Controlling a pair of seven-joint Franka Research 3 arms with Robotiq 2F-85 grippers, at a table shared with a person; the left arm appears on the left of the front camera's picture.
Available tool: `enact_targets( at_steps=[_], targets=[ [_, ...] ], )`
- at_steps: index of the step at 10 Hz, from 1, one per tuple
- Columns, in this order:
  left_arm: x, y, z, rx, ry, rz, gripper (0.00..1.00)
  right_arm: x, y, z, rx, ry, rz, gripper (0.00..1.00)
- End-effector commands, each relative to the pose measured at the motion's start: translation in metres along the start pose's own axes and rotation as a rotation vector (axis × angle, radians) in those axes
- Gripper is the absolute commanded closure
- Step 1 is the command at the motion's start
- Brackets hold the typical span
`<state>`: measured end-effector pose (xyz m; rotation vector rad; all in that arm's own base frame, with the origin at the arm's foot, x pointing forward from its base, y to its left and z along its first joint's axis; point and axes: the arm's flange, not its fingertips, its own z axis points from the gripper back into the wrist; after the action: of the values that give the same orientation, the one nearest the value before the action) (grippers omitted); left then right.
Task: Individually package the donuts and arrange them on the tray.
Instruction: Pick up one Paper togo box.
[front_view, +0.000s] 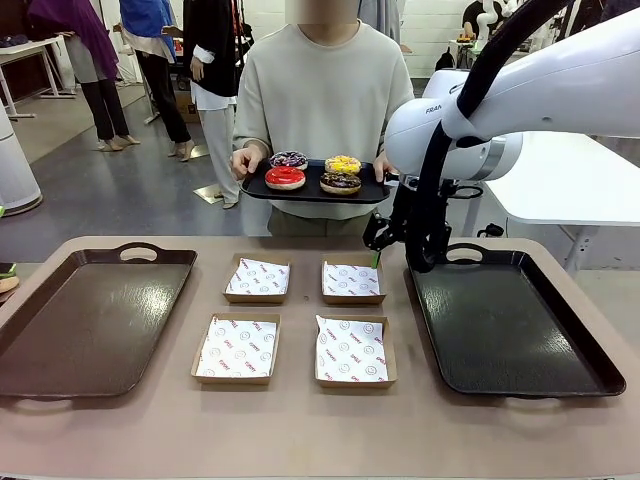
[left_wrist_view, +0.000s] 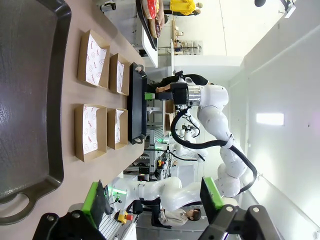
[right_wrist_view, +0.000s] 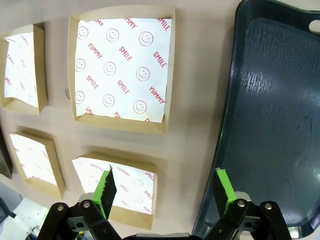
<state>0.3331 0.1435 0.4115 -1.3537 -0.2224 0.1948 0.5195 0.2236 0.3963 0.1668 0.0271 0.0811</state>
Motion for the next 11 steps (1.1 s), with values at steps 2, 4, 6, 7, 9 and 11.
enact_targets(
  at_steps=[2, 4, 6, 7, 9, 11],
  targets=[
    [-0.001, -0.001, 0.002, -0.02, -0.008, -0.011, 0.0, 0.027, 0.022, -0.026, -0.064, -0.07, 0.028, 0.0],
    [-0.001, -0.001, 0.002, -0.02, -0.008, -0.011, 0.0, 0.042, 0.034, -0.039, -0.103, -0.103, 0.023, 0.0],
    [-0.001, -0.001, 0.002, -0.02, -0.008, -0.011, 0.0, 0.055, 0.033, -0.05, -0.122, -0.102, 0.001, 0.0],
    [-0.001, -0.001, 0.002, -0.02, -0.008, -0.011, 0.0, 0.057, 0.031, -0.052, -0.121, -0.098, -0.005, 0.0],
    [-0.001, -0.001, 0.002, -0.02, -0.008, -0.011, 0.0, 0.061, 0.025, -0.055, -0.114, -0.099, -0.006, 0.0],
    [-0.001, -0.001, 0.002, -0.02, -0.008, -0.011, 0.0, 0.064, 0.019, -0.06, -0.102, -0.088, -0.002, 0.0]
  ],
)
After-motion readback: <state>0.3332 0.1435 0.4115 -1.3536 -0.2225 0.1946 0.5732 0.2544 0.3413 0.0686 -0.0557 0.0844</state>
